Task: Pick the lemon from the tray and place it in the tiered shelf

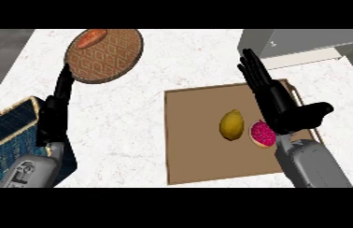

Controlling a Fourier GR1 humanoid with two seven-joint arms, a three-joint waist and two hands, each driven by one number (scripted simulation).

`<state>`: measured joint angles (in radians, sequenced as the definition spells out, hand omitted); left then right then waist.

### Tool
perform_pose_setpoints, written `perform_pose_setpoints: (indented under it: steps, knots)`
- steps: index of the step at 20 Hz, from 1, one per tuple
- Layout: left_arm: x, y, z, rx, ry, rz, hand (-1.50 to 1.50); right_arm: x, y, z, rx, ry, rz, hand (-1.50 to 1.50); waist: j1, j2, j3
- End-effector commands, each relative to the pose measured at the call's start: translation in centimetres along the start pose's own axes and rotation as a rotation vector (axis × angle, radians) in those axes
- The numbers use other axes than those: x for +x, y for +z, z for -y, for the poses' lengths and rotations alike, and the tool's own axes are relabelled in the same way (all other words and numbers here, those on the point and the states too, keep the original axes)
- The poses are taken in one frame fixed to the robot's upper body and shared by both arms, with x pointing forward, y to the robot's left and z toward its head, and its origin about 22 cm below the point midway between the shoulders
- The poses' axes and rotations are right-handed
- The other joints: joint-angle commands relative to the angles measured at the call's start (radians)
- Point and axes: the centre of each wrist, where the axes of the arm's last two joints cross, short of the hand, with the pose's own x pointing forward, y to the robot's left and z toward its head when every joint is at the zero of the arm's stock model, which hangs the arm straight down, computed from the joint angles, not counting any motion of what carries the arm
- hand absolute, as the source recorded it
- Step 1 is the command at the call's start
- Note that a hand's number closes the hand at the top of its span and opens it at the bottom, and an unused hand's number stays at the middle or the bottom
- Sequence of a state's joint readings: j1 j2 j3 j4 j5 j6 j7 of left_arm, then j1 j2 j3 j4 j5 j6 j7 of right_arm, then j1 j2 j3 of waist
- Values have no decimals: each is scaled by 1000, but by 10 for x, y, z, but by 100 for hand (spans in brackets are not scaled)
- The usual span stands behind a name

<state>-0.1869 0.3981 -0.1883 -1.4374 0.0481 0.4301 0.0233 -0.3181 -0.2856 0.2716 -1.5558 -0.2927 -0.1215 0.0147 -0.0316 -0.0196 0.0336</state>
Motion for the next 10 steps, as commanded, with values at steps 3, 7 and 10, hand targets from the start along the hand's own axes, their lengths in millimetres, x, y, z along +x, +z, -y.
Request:
perform_pose_setpoints:
  steps: [3, 7, 10]
  knots:
    - [5, 3, 7, -101, 20, 19, 0, 4, 23, 45, -416, 53, -58, -150, -20, 10, -36]
    - [-6, 15, 22, -151, 78, -62, 0, 27, 8, 23, -703, -468, 115, -150, -107, -29, 8]
    - [1, 12, 19, -145, 84, -23, 0, -58, 97, 117, -950, 358, -354, 150, -120, 51, -60]
